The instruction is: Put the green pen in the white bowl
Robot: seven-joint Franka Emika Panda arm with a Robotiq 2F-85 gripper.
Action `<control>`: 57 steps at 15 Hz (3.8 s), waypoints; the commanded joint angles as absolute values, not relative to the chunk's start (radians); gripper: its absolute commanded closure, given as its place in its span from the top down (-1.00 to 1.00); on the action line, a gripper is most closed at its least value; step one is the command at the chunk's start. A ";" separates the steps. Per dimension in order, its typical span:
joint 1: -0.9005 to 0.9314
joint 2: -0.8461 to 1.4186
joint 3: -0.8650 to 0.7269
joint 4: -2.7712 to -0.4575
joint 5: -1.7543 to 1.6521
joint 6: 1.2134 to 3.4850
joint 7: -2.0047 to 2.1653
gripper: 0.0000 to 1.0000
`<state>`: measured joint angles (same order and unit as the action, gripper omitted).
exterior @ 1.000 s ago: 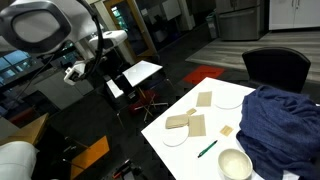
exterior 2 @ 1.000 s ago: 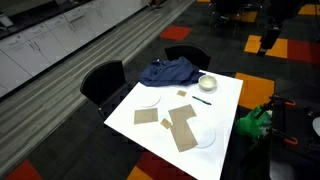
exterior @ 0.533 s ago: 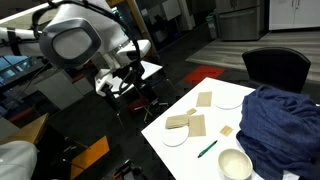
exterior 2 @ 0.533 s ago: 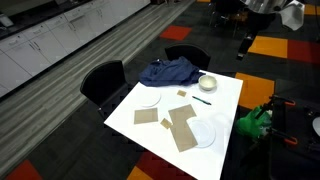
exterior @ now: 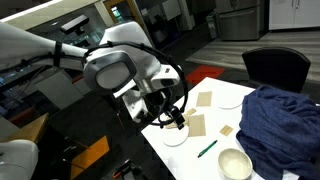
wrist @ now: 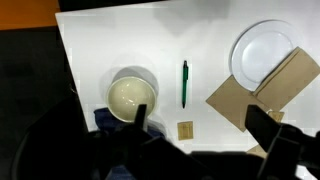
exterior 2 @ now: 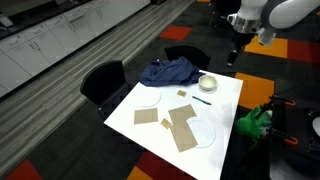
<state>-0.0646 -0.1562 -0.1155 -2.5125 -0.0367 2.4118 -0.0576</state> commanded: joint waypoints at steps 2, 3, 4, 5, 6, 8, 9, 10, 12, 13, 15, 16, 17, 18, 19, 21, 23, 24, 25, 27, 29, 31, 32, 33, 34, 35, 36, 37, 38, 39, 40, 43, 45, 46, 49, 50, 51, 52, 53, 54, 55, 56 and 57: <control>-0.088 -0.013 -0.121 -2.491 -0.062 2.486 -0.113 1.00; -0.091 0.022 -0.122 -2.485 -0.064 2.500 -0.112 1.00; -0.093 0.051 -0.121 -2.481 -0.078 2.515 -0.101 1.00; -0.093 0.077 -0.120 -2.477 -0.088 2.527 -0.097 1.00; -0.094 0.104 -0.120 -2.472 -0.103 2.547 -0.090 1.00; -0.088 0.150 -0.123 -2.473 -0.146 2.613 -0.060 1.00; -0.082 0.175 -0.124 -2.475 -0.171 2.652 -0.045 1.00; -0.077 0.199 -0.124 -2.473 -0.186 2.682 -0.039 1.00; -0.084 0.176 -0.120 -2.492 -0.167 2.664 -0.067 1.00; -0.081 0.196 -0.121 -2.489 -0.177 2.680 -0.062 1.00; -0.077 0.218 -0.121 -2.481 -0.182 2.689 -0.055 1.00; -0.076 0.221 -0.121 -2.477 -0.182 2.689 -0.055 1.00; -0.076 0.221 -0.121 -2.475 -0.182 2.689 -0.055 1.00; -0.076 0.221 -0.121 -2.474 -0.182 2.689 -0.055 1.00; -0.076 0.221 -0.121 -2.473 -0.182 2.689 -0.055 1.00; -0.066 0.244 -0.127 -2.468 -0.206 2.711 -0.038 1.00; -0.068 0.273 -0.123 -2.462 -0.200 2.734 -0.047 1.00; -0.075 0.287 -0.115 -2.460 -0.185 2.746 -0.069 1.00; -0.082 0.306 -0.106 -2.454 -0.172 2.758 -0.090 1.00; -0.090 0.355 -0.093 -2.435 -0.158 2.798 -0.114 1.00; -0.092 0.402 -0.084 -2.411 -0.154 2.833 -0.128 1.00; -0.104 0.458 -0.067 -2.381 -0.142 2.879 -0.145 1.00; -0.125 0.487 -0.041 -2.365 -0.119 2.905 -0.159 1.00; -0.140 0.514 -0.020 -2.349 -0.101 2.928 -0.162 1.00; -0.149 0.544 -0.004 -2.329 -0.082 2.943 -0.160 1.00; -0.163 0.567 0.015 -2.310 -0.068 2.948 -0.167 1.00; -0.166 0.590 0.022 -2.293 -0.059 2.955 -0.161 1.00; -0.161 0.613 0.021 -2.274 -0.060 2.959 -0.153 1.00; -0.147 0.636 0.010 -2.256 -0.065 2.964 -0.139 1.00; -0.134 0.658 -0.002 -2.238 -0.075 2.969 -0.135 1.00; -0.125 0.680 -0.010 -2.218 -0.075 2.967 -0.125 1.00; -0.119 0.743 -0.012 -2.159 -0.072 2.968 -0.114 1.00; -0.107 0.778 -0.021 -2.130 -0.074 2.975 -0.104 1.00; -0.101 0.795 -0.027 -2.117 -0.076 2.980 -0.100 1.00; -0.087 0.833 -0.042 -2.084 -0.077 2.987 -0.088 1.00; -0.082 0.843 -0.048 -2.075 -0.079 2.991 -0.085 1.00; -0.081 0.855 -0.050 -2.065 -0.078 2.990 -0.085 0.97; -0.080 0.865 -0.051 -2.056 -0.078 2.990 -0.086 0.90; -0.080 0.874 -0.052 -2.047 -0.078 2.987 -0.086 0.86; -0.080 0.881 -0.053 -2.040 -0.078 2.984 -0.087 0.71; -0.080 0.888 -0.054 -2.034 -0.078 2.983 -0.088 0.60; -0.080 0.895 -0.054 -2.029 -0.078 2.983 -0.088 0.31; -0.080 0.899 -0.053 -2.024 -0.078 2.982 -0.089 0.18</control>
<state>-0.0966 0.8754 -0.0396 -2.0490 -0.0850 2.9655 -0.1099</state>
